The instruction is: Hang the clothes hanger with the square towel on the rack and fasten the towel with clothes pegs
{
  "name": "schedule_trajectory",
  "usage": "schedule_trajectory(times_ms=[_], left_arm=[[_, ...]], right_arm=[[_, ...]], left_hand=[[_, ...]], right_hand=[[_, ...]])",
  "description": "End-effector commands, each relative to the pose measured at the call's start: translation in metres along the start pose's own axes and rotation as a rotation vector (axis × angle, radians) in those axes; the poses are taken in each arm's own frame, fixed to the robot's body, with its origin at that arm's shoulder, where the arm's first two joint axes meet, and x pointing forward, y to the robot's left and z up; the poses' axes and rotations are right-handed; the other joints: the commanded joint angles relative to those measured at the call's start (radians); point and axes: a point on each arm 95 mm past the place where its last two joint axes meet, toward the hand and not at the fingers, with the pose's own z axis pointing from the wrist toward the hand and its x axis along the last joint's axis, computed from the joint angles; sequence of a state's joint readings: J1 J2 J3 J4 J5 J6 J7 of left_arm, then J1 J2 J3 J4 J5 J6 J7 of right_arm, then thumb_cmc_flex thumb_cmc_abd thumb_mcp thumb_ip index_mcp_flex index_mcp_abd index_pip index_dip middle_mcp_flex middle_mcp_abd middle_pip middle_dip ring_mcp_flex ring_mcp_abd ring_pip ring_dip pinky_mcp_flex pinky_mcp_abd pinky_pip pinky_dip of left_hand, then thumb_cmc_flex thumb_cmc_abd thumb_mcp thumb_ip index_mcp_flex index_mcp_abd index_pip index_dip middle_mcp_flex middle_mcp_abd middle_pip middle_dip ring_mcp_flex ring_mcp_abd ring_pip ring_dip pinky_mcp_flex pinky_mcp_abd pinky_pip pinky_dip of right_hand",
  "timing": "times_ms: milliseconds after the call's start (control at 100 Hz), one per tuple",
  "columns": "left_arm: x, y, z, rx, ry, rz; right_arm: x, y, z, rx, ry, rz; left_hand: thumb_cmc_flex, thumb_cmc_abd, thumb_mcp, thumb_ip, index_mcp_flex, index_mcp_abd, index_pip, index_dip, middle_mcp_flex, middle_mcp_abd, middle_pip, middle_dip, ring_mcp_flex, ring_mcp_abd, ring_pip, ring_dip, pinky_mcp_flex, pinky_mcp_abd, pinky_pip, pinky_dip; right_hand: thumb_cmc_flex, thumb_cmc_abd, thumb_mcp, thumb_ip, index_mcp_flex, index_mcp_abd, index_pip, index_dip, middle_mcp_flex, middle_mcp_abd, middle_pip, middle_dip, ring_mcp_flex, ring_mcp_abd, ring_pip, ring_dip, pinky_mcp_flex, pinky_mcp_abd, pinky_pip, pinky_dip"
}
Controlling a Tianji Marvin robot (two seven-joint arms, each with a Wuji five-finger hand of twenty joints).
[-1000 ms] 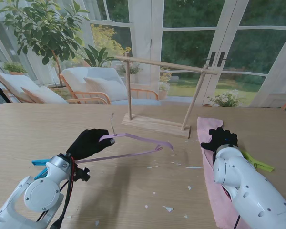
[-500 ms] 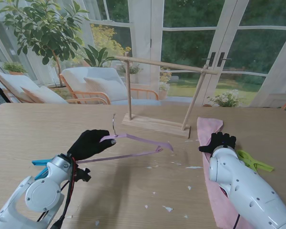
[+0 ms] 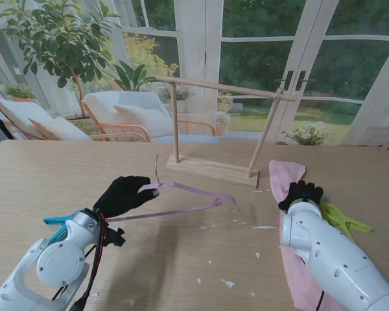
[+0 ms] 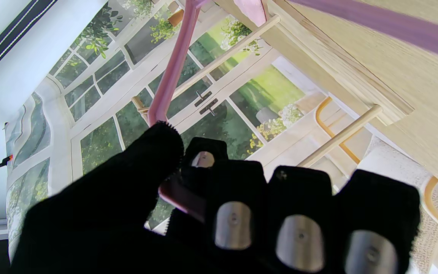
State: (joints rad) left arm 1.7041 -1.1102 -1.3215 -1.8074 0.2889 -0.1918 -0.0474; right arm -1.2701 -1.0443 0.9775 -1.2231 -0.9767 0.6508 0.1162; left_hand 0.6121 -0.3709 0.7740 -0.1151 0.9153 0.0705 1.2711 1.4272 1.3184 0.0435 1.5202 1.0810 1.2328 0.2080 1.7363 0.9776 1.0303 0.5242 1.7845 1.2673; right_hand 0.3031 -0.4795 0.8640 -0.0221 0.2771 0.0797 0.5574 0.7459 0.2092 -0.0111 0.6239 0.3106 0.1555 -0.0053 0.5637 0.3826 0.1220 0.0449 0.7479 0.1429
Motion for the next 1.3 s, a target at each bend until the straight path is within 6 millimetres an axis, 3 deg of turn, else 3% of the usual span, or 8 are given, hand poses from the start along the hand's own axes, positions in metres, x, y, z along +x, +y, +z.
schedule_trajectory(times_ms=[0, 70, 130, 240, 490, 610, 800, 1290], left_arm=[[0.002, 0.002, 0.0, -0.009, 0.005, -0.006], [0.002, 0.001, 0.0, -0.008, 0.006, -0.009], [0.002, 0.001, 0.0, -0.007, 0.007, -0.01], [0.003, 0.001, 0.0, -0.007, 0.008, -0.014], [0.004, 0.001, 0.001, -0.01, 0.003, -0.023], [0.005, 0.001, 0.001, -0.014, 0.0, -0.03], [0.009, 0.001, 0.002, -0.027, -0.006, -0.041], [0.02, -0.002, 0.013, 0.029, -0.05, -0.06]], right_arm=[[0.005, -0.008, -0.002, 0.019, 0.014, 0.01], [0.005, -0.01, -0.001, 0.011, 0.019, 0.022], [0.006, -0.011, 0.0, -0.001, 0.022, 0.036], [0.007, -0.009, 0.0, -0.019, 0.026, 0.054], [0.007, 0.012, -0.018, -0.1, 0.065, 0.148], [0.006, 0.025, -0.034, -0.138, 0.091, 0.231], [0.003, 0.042, -0.065, -0.206, 0.151, 0.323], [-0.002, 0.081, -0.155, -0.339, 0.352, 0.458]], left_hand=[[-0.002, 0.01, -0.006, 0.033, 0.061, 0.055, 0.096, 0.063, 0.025, -0.059, 0.012, 0.002, 0.032, -0.011, 0.142, 0.011, 0.027, 0.024, 0.31, 0.025], [-0.003, 0.008, -0.005, 0.033, 0.061, 0.055, 0.096, 0.063, 0.025, -0.059, 0.011, 0.002, 0.032, -0.01, 0.142, 0.011, 0.027, 0.024, 0.31, 0.024], [-0.004, 0.008, -0.005, 0.032, 0.061, 0.055, 0.096, 0.063, 0.025, -0.059, 0.011, 0.002, 0.032, -0.01, 0.142, 0.01, 0.027, 0.025, 0.31, 0.023], [-0.003, 0.007, -0.004, 0.032, 0.062, 0.055, 0.096, 0.062, 0.025, -0.058, 0.01, 0.001, 0.032, -0.009, 0.142, 0.01, 0.027, 0.025, 0.31, 0.021], [-0.001, 0.014, -0.005, 0.031, 0.062, 0.055, 0.095, 0.062, 0.025, -0.058, 0.01, 0.001, 0.032, -0.005, 0.142, 0.01, 0.026, 0.028, 0.31, 0.021], [0.008, 0.042, -0.028, 0.026, 0.049, 0.061, 0.081, 0.067, 0.025, -0.053, 0.001, -0.001, 0.032, 0.004, 0.141, 0.011, 0.024, 0.038, 0.31, 0.023], [0.018, 0.089, -0.079, 0.022, 0.03, 0.062, 0.066, 0.088, 0.026, -0.048, -0.008, -0.002, 0.032, 0.011, 0.141, 0.013, 0.023, 0.044, 0.31, 0.027], [0.051, 0.133, -0.15, 0.025, 0.011, 0.073, 0.049, 0.106, 0.026, -0.039, -0.022, 0.004, 0.031, 0.018, 0.14, 0.019, 0.021, 0.054, 0.31, 0.033]], right_hand=[[0.032, -0.052, 0.11, -0.033, 0.097, -0.1, 0.146, 0.059, -0.031, -0.023, 0.097, 0.038, -0.001, -0.009, 0.033, 0.012, 0.012, 0.001, 0.028, 0.523], [0.091, -0.087, 0.18, -0.044, 0.203, -0.15, 0.222, 0.072, 0.006, -0.039, 0.169, 0.068, 0.045, -0.003, 0.046, 0.013, 0.024, 0.009, 0.043, 0.517], [0.198, -0.171, 0.195, -0.157, 0.268, -0.238, 0.426, -0.052, 0.1, -0.045, 0.18, 0.079, 0.095, 0.007, 0.057, 0.015, 0.036, 0.019, 0.065, 0.501], [0.269, -0.158, 0.187, -0.176, 0.374, -0.311, 0.514, -0.066, 0.187, -0.054, 0.191, 0.082, 0.143, 0.015, 0.069, 0.017, 0.051, 0.025, 0.082, 0.497], [0.309, -0.038, 0.169, -0.108, 0.212, -0.355, 0.56, 0.118, 0.552, -0.031, 0.122, 0.06, 0.522, 0.065, 0.114, 0.028, 0.281, 0.058, 0.257, 0.471], [0.346, -0.008, 0.13, -0.111, 0.201, -0.399, 0.541, 0.157, 0.735, -0.081, 0.278, 0.096, 0.74, 0.048, 0.297, 0.113, 0.435, 0.052, 0.477, 0.474], [0.383, 0.041, 0.045, -0.122, 0.175, -0.374, 0.544, 0.154, 0.724, -0.052, 0.52, 0.24, 0.814, 0.034, 0.603, 0.243, 0.498, 0.026, 0.712, 0.514], [0.407, 0.032, 0.05, -0.092, 0.186, -0.33, 0.555, 0.149, 0.745, -0.018, 0.608, 0.39, 0.898, 0.021, 0.795, 0.308, 0.57, 0.02, 0.892, 0.547]])
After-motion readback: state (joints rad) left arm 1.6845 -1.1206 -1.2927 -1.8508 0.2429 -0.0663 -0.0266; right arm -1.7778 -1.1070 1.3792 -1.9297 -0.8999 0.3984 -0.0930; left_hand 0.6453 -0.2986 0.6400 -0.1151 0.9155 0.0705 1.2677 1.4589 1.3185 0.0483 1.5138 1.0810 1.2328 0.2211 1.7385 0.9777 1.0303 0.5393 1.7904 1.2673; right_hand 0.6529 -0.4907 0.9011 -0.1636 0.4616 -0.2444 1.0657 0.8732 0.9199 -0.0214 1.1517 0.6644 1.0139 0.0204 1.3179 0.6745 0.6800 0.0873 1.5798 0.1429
